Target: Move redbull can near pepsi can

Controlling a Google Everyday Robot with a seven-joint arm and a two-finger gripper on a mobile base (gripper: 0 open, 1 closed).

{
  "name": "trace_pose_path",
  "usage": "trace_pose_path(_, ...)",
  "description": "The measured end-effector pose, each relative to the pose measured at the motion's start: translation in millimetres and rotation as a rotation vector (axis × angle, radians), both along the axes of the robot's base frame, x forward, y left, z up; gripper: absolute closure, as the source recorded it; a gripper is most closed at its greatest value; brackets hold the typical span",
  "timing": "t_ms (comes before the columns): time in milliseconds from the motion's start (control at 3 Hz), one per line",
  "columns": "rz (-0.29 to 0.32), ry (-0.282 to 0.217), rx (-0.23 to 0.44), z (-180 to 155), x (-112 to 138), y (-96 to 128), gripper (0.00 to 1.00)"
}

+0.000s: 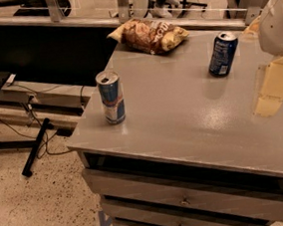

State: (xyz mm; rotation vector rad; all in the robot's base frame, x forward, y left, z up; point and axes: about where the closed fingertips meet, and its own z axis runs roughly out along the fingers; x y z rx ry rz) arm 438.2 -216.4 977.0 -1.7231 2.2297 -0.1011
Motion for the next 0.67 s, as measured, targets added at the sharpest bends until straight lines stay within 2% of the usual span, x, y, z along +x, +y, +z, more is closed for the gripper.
trace_pose_path(333, 0.000, 0.000, 0.000, 0.0, 0.0, 0.0, 0.00)
trace_pose_path(667, 0.030, 0.034, 0.080, -22.8, 7.9, 22.9, 0.00)
